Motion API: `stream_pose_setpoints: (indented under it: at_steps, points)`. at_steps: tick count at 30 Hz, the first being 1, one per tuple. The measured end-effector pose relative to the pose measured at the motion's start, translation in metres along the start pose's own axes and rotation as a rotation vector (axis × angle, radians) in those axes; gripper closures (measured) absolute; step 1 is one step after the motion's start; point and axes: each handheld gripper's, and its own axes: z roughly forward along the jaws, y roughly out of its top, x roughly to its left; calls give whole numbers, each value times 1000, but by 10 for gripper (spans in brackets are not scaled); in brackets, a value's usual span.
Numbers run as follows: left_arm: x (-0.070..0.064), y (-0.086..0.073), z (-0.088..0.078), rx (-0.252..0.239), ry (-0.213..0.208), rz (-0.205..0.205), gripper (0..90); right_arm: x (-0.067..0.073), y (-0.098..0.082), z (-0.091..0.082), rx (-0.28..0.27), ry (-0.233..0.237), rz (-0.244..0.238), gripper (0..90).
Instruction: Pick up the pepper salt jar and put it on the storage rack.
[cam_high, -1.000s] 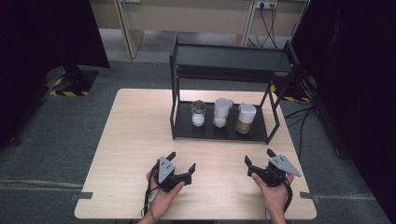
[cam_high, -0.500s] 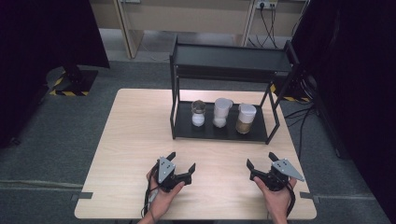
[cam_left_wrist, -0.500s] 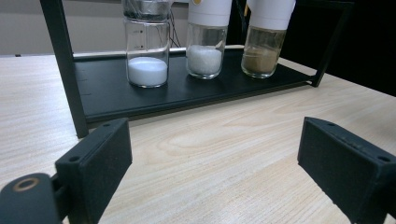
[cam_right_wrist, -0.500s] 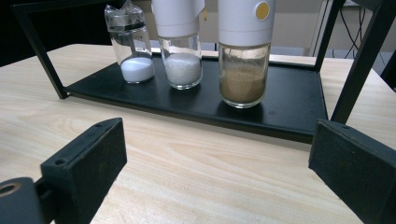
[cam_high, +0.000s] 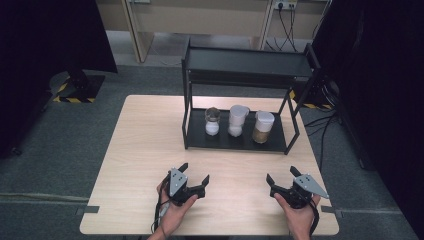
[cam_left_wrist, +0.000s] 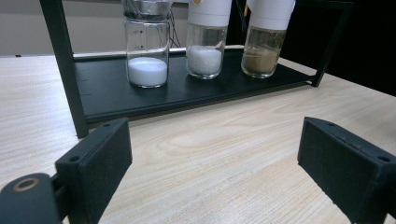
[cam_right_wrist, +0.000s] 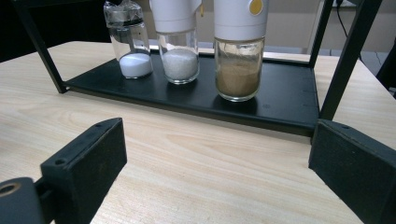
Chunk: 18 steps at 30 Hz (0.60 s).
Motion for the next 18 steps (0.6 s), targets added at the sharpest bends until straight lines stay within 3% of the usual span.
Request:
stream_pose_setpoints:
  at_steps: [18]
  points:
    - [0, 0, 0, -1, 1, 0, 94, 0, -3, -10, -6, -1, -11, 45]
